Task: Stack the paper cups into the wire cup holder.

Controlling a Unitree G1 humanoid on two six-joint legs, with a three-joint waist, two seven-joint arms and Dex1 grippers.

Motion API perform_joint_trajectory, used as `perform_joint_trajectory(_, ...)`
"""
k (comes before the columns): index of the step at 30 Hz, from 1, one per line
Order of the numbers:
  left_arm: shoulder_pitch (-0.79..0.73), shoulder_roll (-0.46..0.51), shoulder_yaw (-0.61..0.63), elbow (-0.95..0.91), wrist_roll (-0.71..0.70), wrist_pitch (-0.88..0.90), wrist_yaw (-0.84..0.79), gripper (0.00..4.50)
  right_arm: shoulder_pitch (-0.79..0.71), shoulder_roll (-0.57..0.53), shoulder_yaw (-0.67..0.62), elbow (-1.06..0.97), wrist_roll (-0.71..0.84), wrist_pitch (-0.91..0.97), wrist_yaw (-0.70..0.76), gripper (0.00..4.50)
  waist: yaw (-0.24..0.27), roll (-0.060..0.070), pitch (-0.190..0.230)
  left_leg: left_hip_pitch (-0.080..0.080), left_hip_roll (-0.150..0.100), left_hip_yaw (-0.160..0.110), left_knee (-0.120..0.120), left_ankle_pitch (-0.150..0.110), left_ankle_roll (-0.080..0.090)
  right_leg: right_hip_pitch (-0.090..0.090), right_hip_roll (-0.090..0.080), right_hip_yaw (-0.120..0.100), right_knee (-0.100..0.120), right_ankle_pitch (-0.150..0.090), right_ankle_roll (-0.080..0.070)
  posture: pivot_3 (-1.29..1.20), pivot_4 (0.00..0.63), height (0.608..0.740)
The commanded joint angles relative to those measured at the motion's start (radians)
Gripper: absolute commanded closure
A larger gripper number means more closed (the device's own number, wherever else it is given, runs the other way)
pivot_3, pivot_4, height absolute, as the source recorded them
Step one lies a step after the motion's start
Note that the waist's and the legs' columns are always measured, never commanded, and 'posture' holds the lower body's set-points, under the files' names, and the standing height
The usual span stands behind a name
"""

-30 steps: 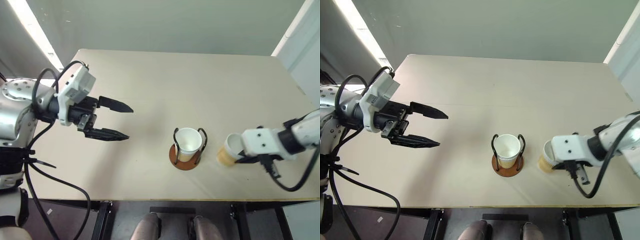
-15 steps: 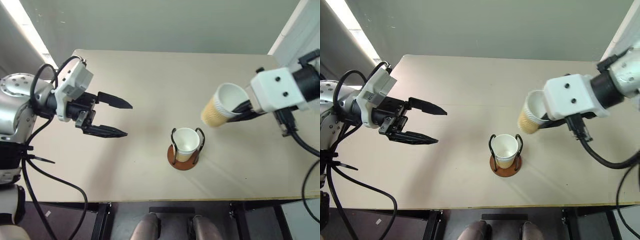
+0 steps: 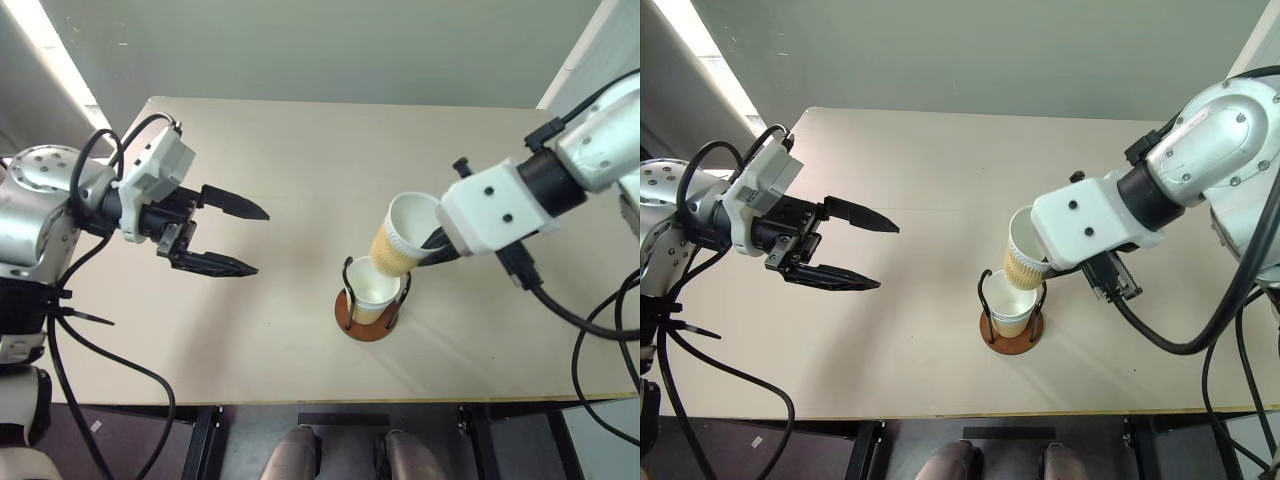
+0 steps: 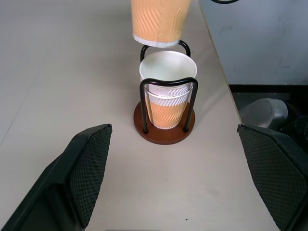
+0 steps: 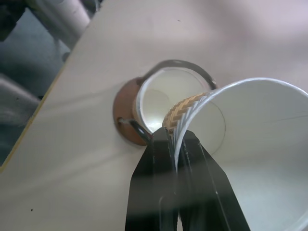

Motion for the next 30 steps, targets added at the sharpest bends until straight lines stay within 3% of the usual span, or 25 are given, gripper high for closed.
perform_joint_trajectory(1, -0.033, 0.009, 0.001, 0.001, -0.002, -0.025, -0.034, 0.0, 0.004, 0.005, -0.008, -0.02, -0.015, -0.017, 0.005, 4.43, 0.0, 0.0, 0.0, 0.0, 0.0, 0.0, 0.0, 0.0, 0.0, 0.0, 0.0, 0.0, 0.0, 0.0, 0.0, 0.0, 0.15, 0.74)
perform_joint_trajectory(14, -0.036, 0.013, -0.007, -0.015, -0.006, -0.026, -0.034, 0.0, 0.04, 0.04, 0.037, -0.004, -0.087, -0.083, 0.005, 4.43, -0.001, 0.0, 0.0, 0.0, 0.0, 0.0, 0.0, 0.0, 0.0, 0.0, 0.0, 0.0, 0.0, 0.0, 0.0, 0.0, 0.15, 0.74)
perform_joint_trajectory(17, -0.037, 0.011, -0.011, -0.01, -0.001, -0.031, -0.034, 0.0, 0.028, 0.057, 0.048, 0.008, -0.105, -0.089, 0.005, 3.84, -0.001, 0.0, 0.0, 0.001, 0.0, 0.0, 0.0, 0.0, 0.0, 0.0, 0.0, 0.0, 0.0, 0.0, 0.0, 0.0, 0.15, 0.74)
perform_joint_trajectory(28, -0.058, 0.004, -0.031, 0.013, 0.007, -0.043, -0.034, 0.0, -0.044, 0.13, 0.061, 0.084, -0.151, -0.102, 0.005, 0.09, -0.001, 0.0, 0.0, 0.0, 0.0, 0.0, -0.001, 0.0, 0.0, -0.001, 0.0, 0.0, 0.0, 0.0, -0.001, 0.0, 0.15, 0.74)
perform_joint_trajectory(30, -0.06, 0.005, -0.033, 0.015, 0.007, -0.046, -0.034, 0.0, -0.046, 0.134, 0.059, 0.086, -0.152, -0.1, 0.005, 0.03, -0.001, 0.0, 0.0, 0.0, 0.0, 0.0, -0.001, 0.0, 0.0, -0.001, 0.0, 0.0, 0.0, 0.0, -0.001, 0.0, 0.15, 0.74)
